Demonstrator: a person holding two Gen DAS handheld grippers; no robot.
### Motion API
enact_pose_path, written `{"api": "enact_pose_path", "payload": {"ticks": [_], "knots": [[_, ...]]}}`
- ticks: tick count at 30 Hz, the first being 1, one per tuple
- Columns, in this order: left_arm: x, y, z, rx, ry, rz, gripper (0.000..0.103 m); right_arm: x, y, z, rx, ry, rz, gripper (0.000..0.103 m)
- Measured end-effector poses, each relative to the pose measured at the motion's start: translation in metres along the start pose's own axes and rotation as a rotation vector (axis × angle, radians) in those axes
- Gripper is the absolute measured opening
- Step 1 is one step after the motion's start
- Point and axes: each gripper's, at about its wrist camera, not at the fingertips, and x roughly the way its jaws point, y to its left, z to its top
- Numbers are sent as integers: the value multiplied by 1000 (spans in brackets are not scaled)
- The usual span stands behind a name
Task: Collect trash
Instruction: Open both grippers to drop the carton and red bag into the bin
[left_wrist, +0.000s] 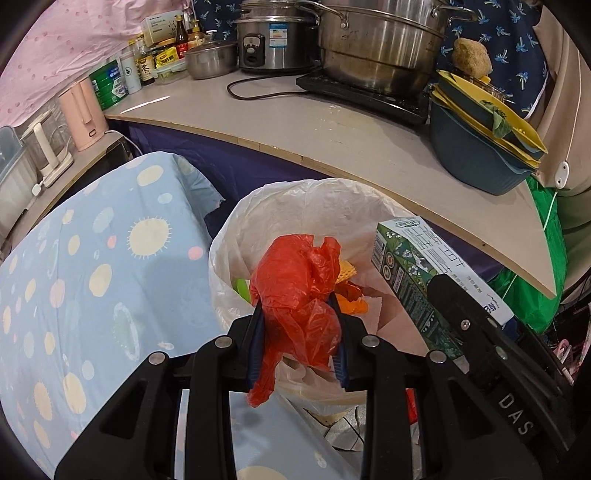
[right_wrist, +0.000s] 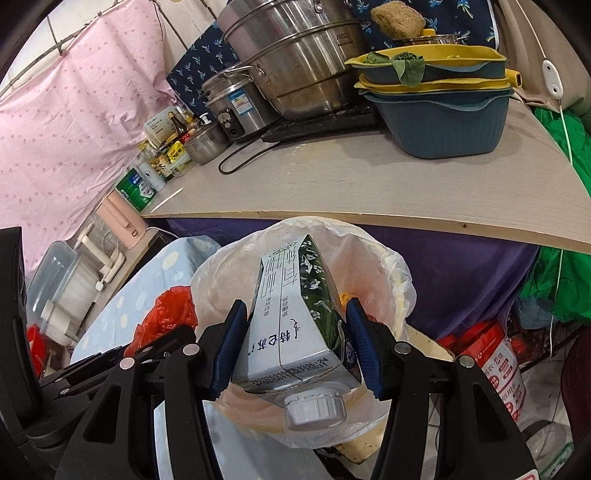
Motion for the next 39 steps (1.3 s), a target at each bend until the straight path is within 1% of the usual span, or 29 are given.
{"api": "enact_pose_path", "payload": {"ticks": [10, 15, 21, 22, 24, 25, 26, 27, 28, 30, 35, 37, 38, 39], "knots": [[16, 2, 3, -2, 22, 5, 29, 15, -3, 3, 6, 16, -17, 54], [20, 3, 6, -9, 22, 6, 31, 21, -2, 7, 6, 22, -28, 54], [19, 5, 7, -16, 21, 3, 31, 18, 4, 13, -9, 3, -32, 54], [18, 6, 7, -19, 21, 4, 33, 16, 5, 14, -12, -2, -34, 54], [15, 9, 7, -32, 12, 15, 47, 12, 7, 15, -13, -12, -32, 54], [13, 10, 7, -36, 4, 21, 50, 10, 7, 16, -12, -16, -31, 54], [10, 12, 7, -39, -1, 27, 57, 8, 7, 16, -10, -20, -30, 54], [8, 13, 8, -42, -7, 29, 62, 5, 8, 16, -9, -24, -30, 54], [4, 16, 8, -50, -15, 32, 64, 2, 8, 16, -8, -27, -30, 54], [-2, 20, 8, -62, -25, 34, 70, -3, 9, 16, -8, -31, -30, 54], [-19, 30, 6, -81, -46, 42, 72, -16, 12, 13, -12, -42, -34, 59], [-26, 33, 4, -86, -53, 51, 76, -21, 13, 11, -21, -42, -36, 61], [-29, 35, 2, -90, -58, 56, 79, -25, 14, 10, -26, -41, -36, 62], [-33, 37, 0, -95, -65, 62, 80, -27, 15, 8, -31, -41, -35, 64]]}}
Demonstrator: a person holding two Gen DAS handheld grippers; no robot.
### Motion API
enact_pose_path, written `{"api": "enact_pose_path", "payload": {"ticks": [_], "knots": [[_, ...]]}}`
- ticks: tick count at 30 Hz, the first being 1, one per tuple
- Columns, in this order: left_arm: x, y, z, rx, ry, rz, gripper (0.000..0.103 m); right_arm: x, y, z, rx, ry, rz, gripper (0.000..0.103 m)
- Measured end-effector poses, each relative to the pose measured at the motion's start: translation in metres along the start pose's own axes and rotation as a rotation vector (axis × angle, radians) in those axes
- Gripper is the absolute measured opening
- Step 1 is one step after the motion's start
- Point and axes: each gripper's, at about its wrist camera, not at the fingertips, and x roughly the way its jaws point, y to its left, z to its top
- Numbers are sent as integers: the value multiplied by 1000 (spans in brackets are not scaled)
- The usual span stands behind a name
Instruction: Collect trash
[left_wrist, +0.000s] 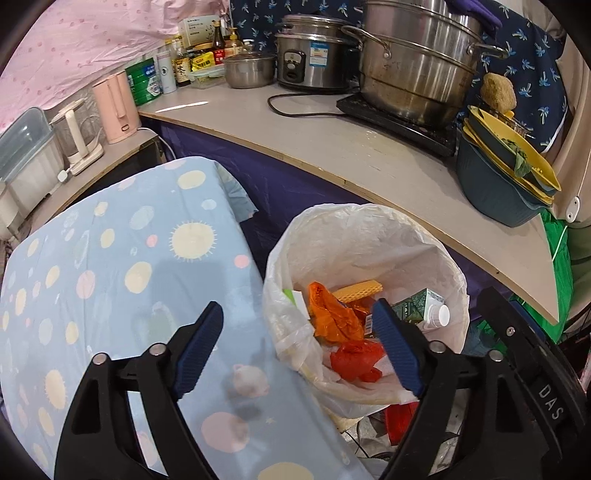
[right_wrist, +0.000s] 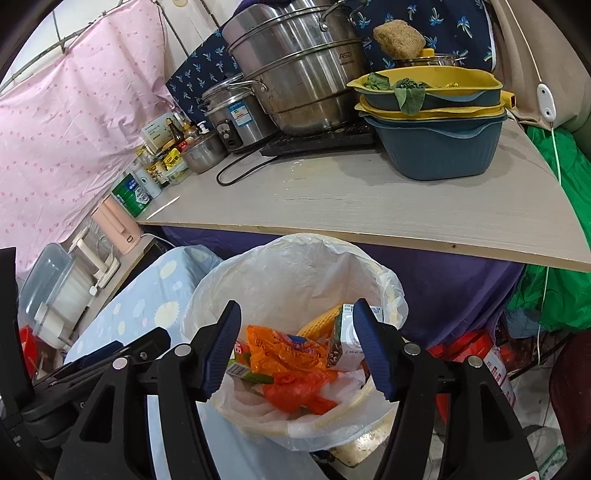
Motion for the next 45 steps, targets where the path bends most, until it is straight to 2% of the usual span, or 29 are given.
{"api": "enact_pose_path", "payload": {"ticks": [16, 19, 29, 32, 39, 45], "knots": [[-45, 15, -37, -2, -43, 77, 90, -43, 23, -30, -69, 20, 6, 83], [-51, 19, -43, -3, -45, 90, 93, -49, 26, -36, -97, 24, -6, 84], [-57, 33, -58, -26, -34, 133, 93, -58, 27, -47, -150, 34, -57, 86], [-57, 35, -63, -35, -27, 135, 93, -58, 27, -50, -160, 42, -64, 96], [-55, 30, -72, -15, -13, 137, 93, -53, 23, -53, -167, 73, -57, 96], [-53, 23, -74, -6, -4, 136, 93, -52, 16, -52, -169, 72, -87, 96]]}}
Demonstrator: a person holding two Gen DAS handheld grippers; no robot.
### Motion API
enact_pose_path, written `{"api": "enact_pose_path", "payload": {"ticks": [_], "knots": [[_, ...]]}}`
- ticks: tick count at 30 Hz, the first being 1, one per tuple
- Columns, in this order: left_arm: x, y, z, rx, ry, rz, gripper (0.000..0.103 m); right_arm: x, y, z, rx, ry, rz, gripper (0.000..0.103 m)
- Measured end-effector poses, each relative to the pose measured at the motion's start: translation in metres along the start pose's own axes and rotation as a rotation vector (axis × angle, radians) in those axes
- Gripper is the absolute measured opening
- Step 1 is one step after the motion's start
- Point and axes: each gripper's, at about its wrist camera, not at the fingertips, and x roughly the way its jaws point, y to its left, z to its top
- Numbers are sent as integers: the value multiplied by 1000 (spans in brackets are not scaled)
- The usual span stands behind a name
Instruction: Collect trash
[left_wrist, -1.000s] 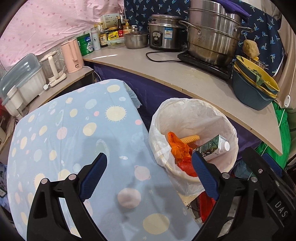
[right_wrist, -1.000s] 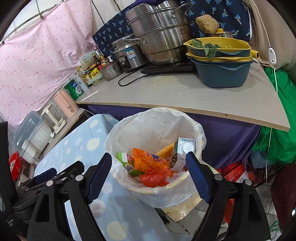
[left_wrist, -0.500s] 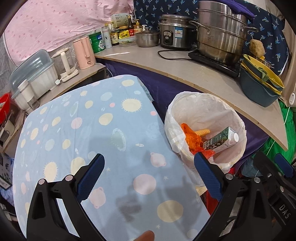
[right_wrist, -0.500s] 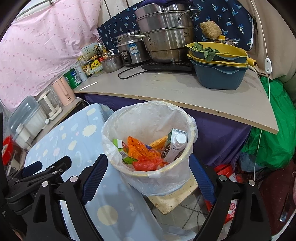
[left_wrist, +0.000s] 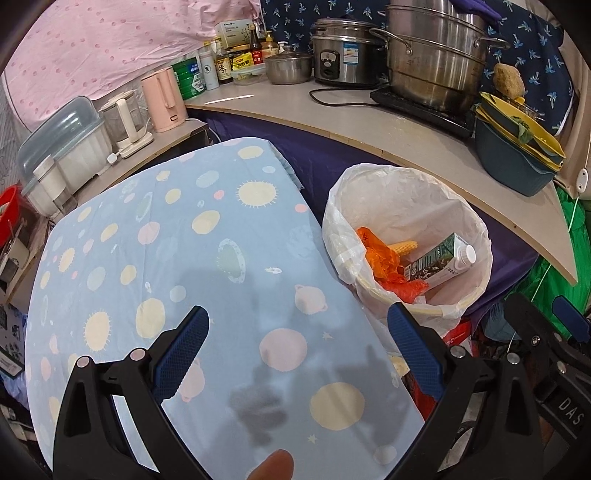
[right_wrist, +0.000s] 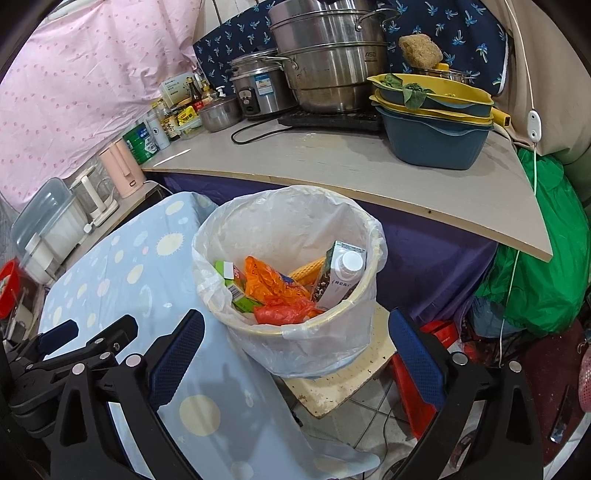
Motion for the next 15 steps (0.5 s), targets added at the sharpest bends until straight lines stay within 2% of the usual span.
{"api": "enact_pose_path", "payload": {"ticks": [15], "knots": [[14, -25, 1, 29, 31, -4, 93, 14, -17, 1, -10, 36, -30, 96]]}}
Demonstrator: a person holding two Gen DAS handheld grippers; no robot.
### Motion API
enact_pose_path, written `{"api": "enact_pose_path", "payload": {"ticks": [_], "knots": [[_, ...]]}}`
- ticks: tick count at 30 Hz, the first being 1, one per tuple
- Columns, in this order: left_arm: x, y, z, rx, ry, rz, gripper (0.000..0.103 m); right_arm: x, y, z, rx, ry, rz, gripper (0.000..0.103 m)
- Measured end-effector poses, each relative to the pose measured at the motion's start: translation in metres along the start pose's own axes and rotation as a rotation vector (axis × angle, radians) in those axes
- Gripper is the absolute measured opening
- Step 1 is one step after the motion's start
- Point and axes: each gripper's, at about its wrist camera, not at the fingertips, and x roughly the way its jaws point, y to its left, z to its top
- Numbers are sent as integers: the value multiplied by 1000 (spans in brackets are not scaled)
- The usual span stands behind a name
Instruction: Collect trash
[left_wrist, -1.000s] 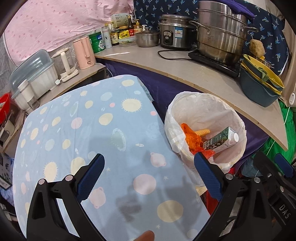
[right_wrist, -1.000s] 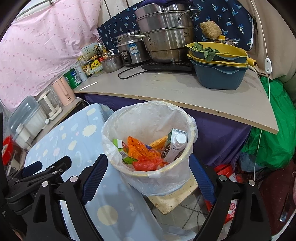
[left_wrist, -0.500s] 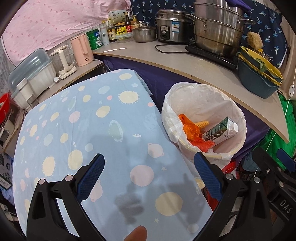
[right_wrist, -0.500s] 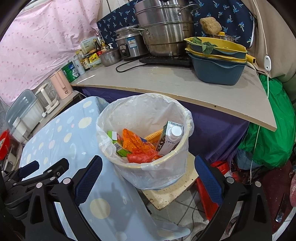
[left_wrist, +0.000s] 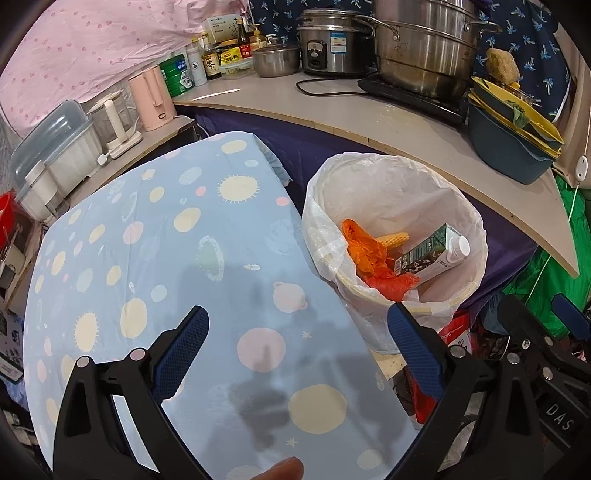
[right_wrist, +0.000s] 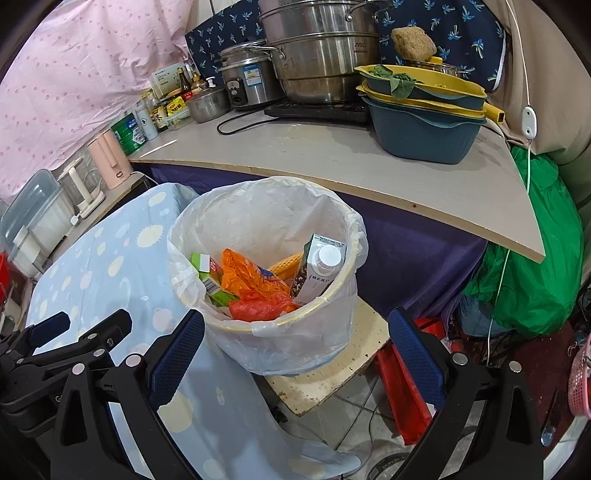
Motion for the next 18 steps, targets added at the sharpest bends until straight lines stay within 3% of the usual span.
{"api": "enact_pose_path", "payload": {"ticks": [18], "knots": [[8, -9, -1, 5, 16, 13, 93, 9, -7, -1, 4, 12, -5, 96]]}}
